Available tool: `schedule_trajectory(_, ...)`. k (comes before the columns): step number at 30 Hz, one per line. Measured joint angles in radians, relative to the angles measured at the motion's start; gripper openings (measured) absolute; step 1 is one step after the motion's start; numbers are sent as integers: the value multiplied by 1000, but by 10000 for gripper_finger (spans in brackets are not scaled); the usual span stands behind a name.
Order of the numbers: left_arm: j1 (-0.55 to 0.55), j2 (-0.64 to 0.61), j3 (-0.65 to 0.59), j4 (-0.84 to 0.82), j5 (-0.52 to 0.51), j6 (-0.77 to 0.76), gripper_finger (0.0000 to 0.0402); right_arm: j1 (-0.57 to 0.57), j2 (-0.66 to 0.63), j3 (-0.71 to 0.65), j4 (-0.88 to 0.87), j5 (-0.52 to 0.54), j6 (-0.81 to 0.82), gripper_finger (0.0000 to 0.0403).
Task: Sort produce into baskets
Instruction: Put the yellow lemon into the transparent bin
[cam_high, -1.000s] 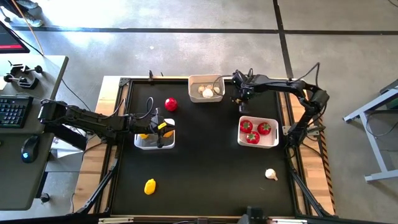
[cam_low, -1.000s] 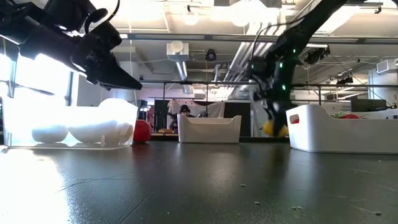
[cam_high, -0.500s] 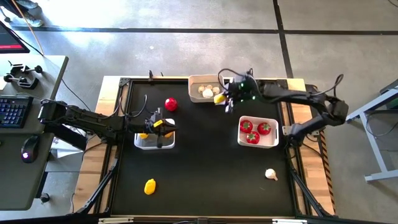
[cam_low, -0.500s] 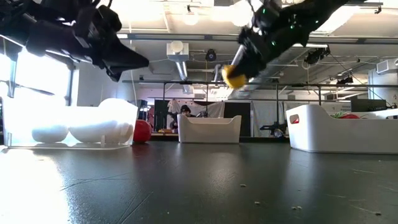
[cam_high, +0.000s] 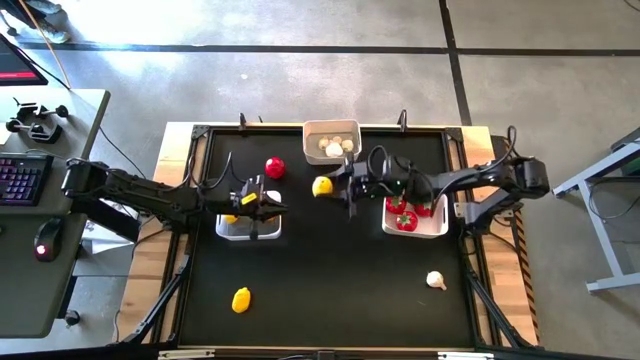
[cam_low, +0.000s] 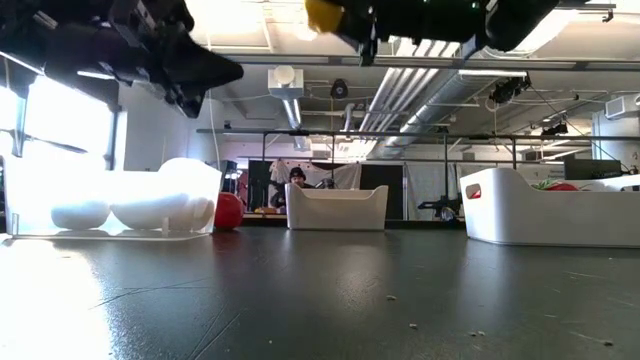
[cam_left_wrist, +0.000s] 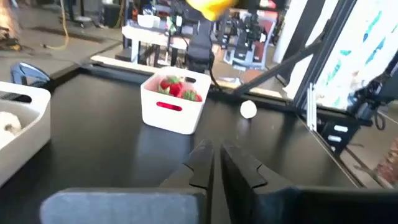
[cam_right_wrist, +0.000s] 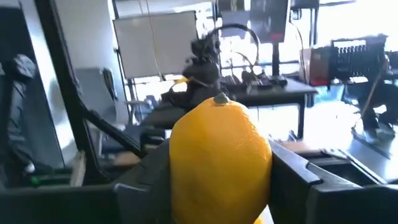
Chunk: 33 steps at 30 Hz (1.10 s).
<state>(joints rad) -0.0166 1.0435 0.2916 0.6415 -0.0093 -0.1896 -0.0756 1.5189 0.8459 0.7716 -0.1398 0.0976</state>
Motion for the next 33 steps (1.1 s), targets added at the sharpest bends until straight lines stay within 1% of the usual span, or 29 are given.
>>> schedule_trajectory(4,-46,0,38,1,-89,32,49,66,15,0,72,78,-6,169)
schedule_trajectory(6,-70,7,67,12,-96,61,69,92,25,3,80,108,-18,169)
schedule_trajectory(9,-102,37,115,16,-101,103,98,121,41,27,86,118,-26,169)
schedule_trajectory(15,-138,158,226,15,-112,140,139,152,68,78,87,135,-45,168)
schedule_trajectory(18,-148,211,277,21,-129,141,152,163,72,86,86,158,-64,168)
schedule_trajectory(22,-149,247,327,41,-132,141,166,176,72,86,79,162,-71,168)
schedule_trajectory(27,-147,253,356,40,-142,134,179,194,72,86,83,168,-80,168)
schedule_trajectory(29,-147,253,363,40,-142,134,181,197,72,86,82,189,-80,168)
schedule_trajectory(33,-147,253,372,42,-126,133,182,200,72,86,82,195,-84,168)
